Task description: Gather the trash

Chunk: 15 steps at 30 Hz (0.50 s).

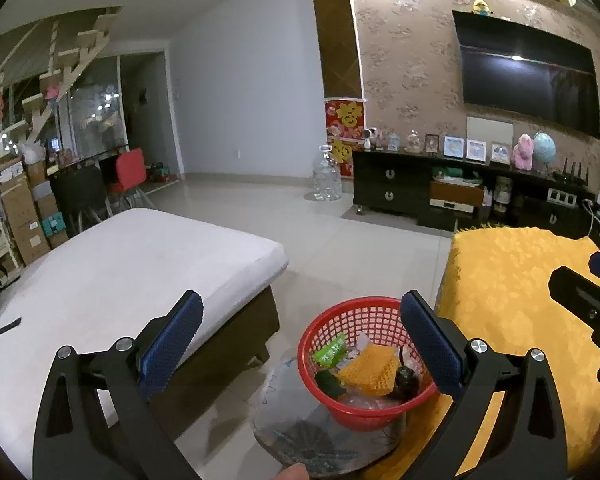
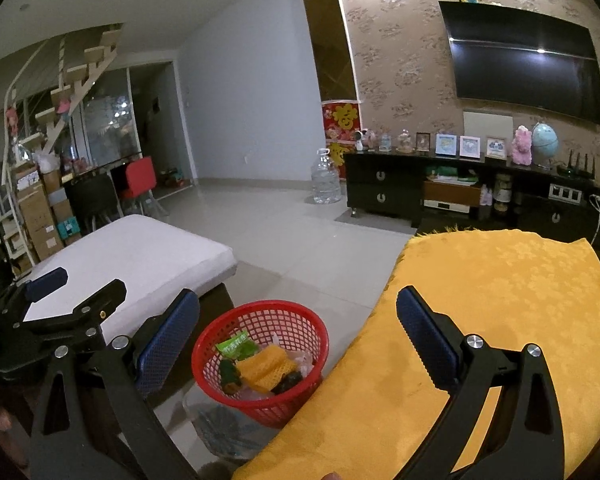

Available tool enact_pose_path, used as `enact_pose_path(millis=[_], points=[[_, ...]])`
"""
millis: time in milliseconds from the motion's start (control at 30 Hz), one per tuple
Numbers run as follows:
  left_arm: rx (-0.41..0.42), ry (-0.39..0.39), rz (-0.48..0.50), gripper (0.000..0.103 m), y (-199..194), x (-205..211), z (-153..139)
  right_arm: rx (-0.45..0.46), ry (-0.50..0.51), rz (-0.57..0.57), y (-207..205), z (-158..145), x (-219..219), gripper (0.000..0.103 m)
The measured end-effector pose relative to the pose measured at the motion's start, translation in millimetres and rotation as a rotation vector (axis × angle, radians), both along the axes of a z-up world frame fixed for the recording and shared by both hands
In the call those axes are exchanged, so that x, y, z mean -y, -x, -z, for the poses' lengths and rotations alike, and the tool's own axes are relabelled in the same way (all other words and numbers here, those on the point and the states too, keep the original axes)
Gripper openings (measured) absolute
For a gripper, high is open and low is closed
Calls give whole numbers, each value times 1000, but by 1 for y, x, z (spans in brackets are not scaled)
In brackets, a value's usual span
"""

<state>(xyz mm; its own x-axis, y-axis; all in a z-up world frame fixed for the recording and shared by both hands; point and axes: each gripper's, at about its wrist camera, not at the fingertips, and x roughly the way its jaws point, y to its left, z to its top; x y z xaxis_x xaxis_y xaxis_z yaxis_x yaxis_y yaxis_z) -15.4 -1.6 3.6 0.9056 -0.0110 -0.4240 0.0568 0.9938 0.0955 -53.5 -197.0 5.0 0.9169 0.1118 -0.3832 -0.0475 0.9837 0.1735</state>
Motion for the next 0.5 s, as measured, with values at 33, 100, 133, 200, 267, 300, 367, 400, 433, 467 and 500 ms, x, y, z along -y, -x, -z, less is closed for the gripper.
enact_pose_path(millis=[33,100,133,200,267,300,367,400,433,467,500], points=[[-4,0,2,95,0,1,1,-2,-1,0,1,0,1,96],[-2,-3,1,95,-1,2,3,-8,-4,-1,3,0,2,96],[-1,-8,1,95,-1,3,4,-13,-6,-2,4,1,3,96],[0,-16,-1,95,-2,4,7,-24,-4,-2,3,3,3,96],[-8,-8,2,95,-5,4,10,-28,1,-1,4,5,3,96],[-11,-7,3,95,-5,4,12,-30,3,-2,4,5,2,96],[-20,-11,4,95,-6,4,16,-33,4,-3,3,5,2,96],[-27,-14,5,95,-8,4,19,-33,4,-2,3,5,2,96],[-31,-13,7,95,-8,4,20,-34,5,-2,3,5,2,96],[-34,-11,11,95,-9,5,21,-38,5,0,3,6,2,96],[-34,-10,13,95,-9,4,20,-41,4,2,2,6,1,96]])
